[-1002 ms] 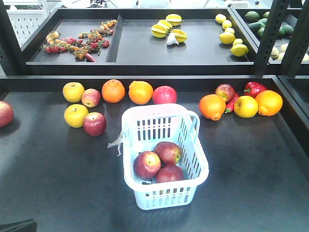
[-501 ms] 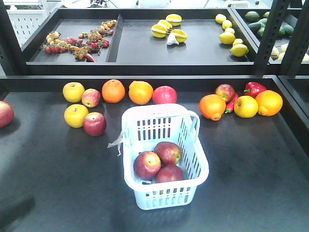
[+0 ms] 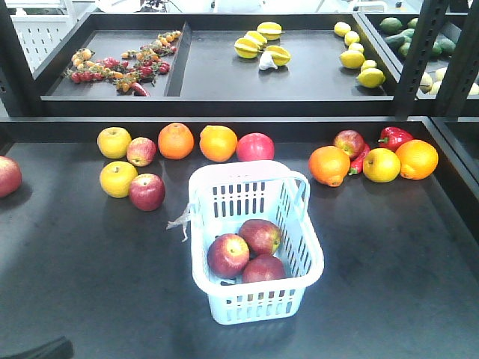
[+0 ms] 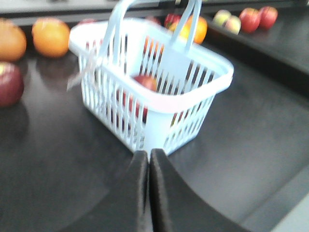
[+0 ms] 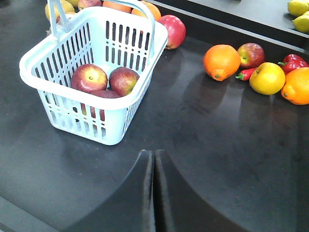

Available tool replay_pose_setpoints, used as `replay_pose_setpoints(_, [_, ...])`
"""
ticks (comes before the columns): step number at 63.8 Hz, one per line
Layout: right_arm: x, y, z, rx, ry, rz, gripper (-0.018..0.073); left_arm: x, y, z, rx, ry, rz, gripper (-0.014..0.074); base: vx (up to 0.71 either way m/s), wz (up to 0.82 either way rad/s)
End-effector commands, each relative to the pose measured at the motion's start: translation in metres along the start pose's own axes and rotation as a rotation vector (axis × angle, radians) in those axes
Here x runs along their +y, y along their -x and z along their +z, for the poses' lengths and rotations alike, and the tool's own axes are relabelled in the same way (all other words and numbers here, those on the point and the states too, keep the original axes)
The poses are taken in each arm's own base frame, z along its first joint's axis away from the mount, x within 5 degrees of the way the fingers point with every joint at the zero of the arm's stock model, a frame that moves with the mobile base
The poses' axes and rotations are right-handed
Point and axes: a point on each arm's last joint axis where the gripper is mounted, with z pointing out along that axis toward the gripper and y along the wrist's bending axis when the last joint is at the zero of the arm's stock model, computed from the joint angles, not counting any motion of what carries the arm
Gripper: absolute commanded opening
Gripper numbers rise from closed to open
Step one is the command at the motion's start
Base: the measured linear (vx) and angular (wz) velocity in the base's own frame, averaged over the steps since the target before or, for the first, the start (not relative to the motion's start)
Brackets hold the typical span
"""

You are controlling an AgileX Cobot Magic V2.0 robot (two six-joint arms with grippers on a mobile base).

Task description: Pick three apples into basket with both arms

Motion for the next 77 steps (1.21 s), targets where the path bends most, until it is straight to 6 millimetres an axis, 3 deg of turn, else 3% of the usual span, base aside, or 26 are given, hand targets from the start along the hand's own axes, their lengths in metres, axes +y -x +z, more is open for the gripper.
replay_pose_setpoints(1, [-0.003,0.013,-0.004,-0.077,-0.021,-0.011,-0.0004,0.003,-0.001,0.000,-0.059,0.018,0.001,-0.0006,0.00,0.00])
replay_pose_setpoints(10, [-0.003,0.013,-0.004,-0.077,-0.021,-0.011,-0.0004,0.013,0.002,-0.003,-0.095,0.143,-0.004,-0.0006,0.00,0.00])
replay_pose_setpoints(42, [-0.003,0.013,-0.004,-0.077,-0.021,-0.011,-0.0004,0.031,0.009,-0.042,-0.393,0.552,-0.016,-0.0006,0.00,0.00])
replay_pose_setpoints(60, [-0.003,0.012,-0.004,-0.074,-0.021,-0.011,-0.0004,0.036,0.013,-0.049,-0.464,0.684,-0.010,-0.0006,0.00,0.00])
replay_pose_setpoints(77, [-0.003,0.012,-0.004,-0.074,-0.021,-0.011,-0.0004,0.036,0.016,-0.050,-0.498,0.684,-0.006,-0.0006,0.00,0.00])
